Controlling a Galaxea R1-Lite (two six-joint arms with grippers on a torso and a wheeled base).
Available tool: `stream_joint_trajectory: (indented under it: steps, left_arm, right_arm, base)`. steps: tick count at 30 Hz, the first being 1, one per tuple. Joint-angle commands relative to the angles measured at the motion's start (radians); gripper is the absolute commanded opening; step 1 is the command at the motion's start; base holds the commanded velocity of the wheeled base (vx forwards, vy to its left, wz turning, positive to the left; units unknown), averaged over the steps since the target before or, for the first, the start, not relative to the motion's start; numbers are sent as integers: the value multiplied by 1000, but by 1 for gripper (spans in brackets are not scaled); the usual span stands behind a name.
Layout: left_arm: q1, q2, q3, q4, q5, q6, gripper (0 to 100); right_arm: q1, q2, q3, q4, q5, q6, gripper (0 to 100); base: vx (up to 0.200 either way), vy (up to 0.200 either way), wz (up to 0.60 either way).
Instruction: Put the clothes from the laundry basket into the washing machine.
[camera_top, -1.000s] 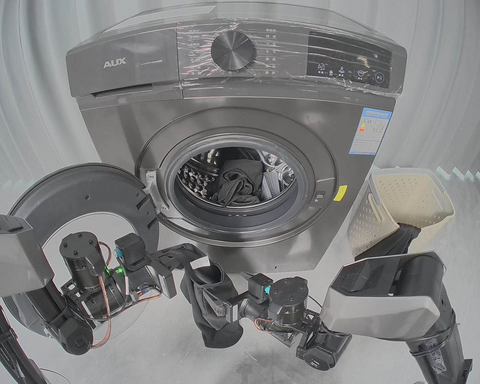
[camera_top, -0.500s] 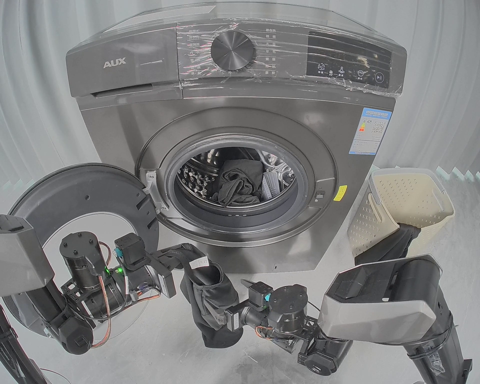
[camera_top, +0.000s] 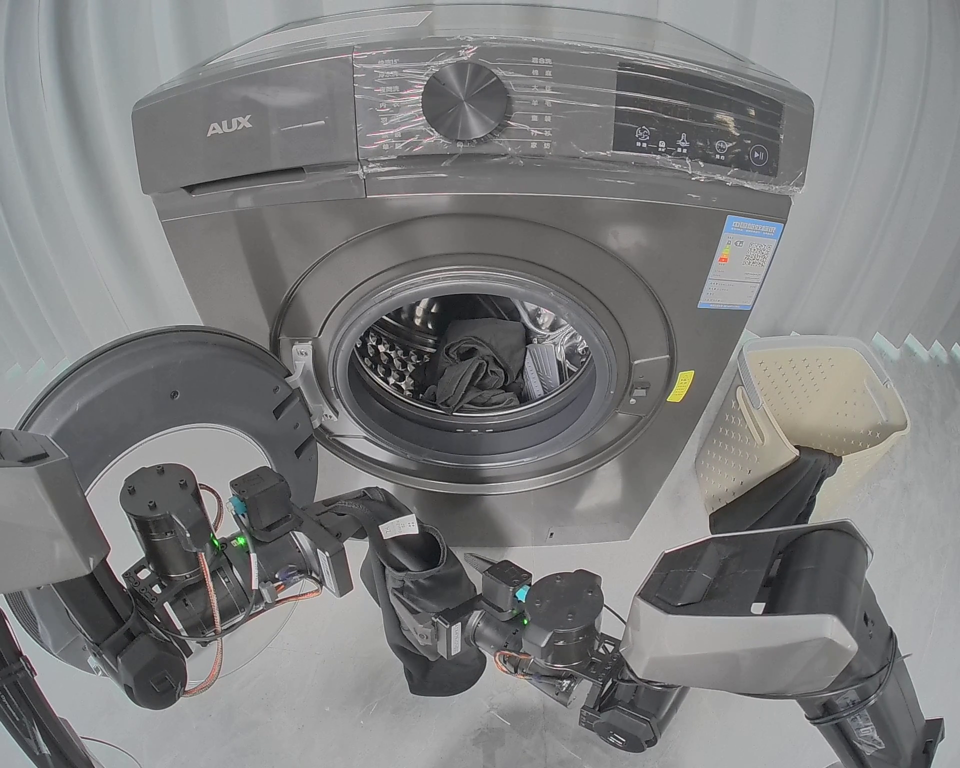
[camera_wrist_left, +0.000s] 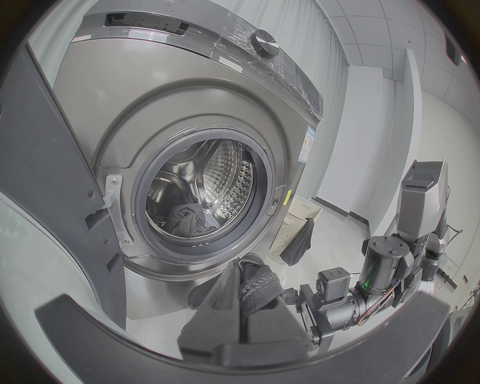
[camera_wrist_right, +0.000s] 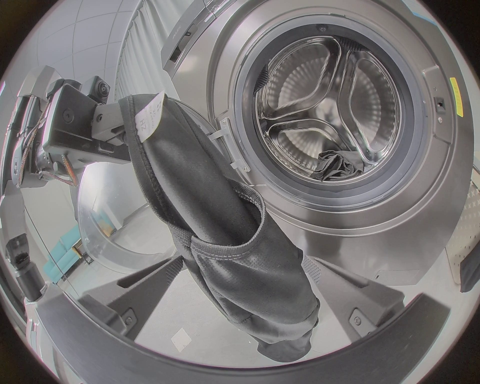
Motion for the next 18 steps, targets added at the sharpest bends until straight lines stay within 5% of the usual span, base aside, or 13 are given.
stream_joint_trajectory:
  steps: [1,11,18]
  left_arm:
    - [-1,1,-1,0,1,-1,0]
    - [-2,-1,1,0,1,-1,0]
    - [3,1,-1,0,-1,-2,0]
  right_arm:
    - [0,33,-27,-3,-1,2,0]
    - [2,37,-52,-10,-9,27,0]
    - [-20,-1,23,-9,-33,10,0]
  base:
    - [0,0,0]
    - [0,0,0]
    - [0,0,0]
